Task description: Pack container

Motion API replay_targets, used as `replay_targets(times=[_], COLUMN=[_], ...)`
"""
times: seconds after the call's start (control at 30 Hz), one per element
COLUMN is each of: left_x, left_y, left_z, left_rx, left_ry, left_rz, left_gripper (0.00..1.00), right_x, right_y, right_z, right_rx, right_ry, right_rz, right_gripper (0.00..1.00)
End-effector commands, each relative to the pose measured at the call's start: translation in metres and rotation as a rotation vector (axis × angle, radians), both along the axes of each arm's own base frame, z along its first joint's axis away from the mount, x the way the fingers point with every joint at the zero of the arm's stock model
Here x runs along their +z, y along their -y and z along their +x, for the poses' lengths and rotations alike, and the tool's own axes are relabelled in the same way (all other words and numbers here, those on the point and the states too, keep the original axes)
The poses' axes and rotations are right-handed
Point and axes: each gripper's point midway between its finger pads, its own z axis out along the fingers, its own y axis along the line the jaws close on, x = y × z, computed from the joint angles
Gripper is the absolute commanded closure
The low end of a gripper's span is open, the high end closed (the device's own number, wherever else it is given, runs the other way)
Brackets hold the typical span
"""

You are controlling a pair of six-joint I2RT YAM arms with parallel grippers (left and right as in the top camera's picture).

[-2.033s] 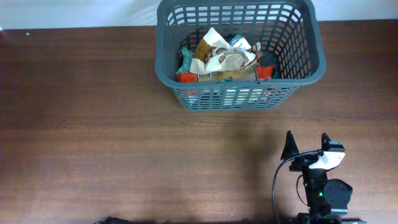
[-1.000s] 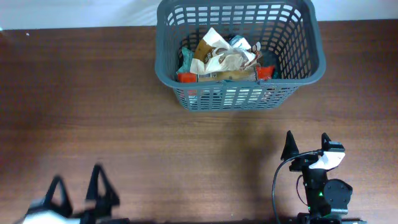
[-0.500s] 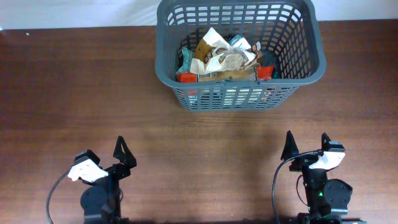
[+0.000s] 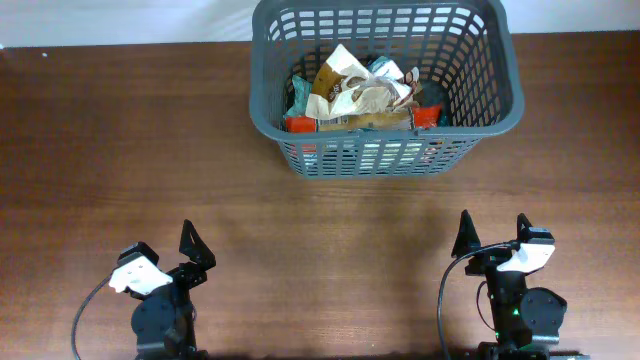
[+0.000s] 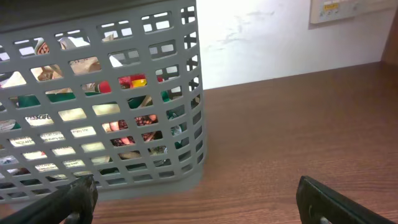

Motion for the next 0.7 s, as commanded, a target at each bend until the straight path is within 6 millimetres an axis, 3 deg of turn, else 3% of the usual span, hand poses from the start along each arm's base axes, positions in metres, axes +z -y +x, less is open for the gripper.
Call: replay_targets(times=[0.0, 0.67], left_x=[0.0004, 0.0004], left_y=[-0.0029, -0.0029], left_z=[-0.0006, -0.0006], left_rx=[0.012, 0.012], left_ry=[0.004, 0.003], left_rz=[0.022, 0.022], left_gripper=[0.01, 0.01], right_x=[-0.0018, -0.0019], right_y=[-0.0017, -0.0017], right_z=[-0.0001, -0.0002], right_rx=[0.007, 0.007], right_ry=[-0.002, -0.003], right_rz=[0.011, 0.011], right_gripper=[0.01, 0.01])
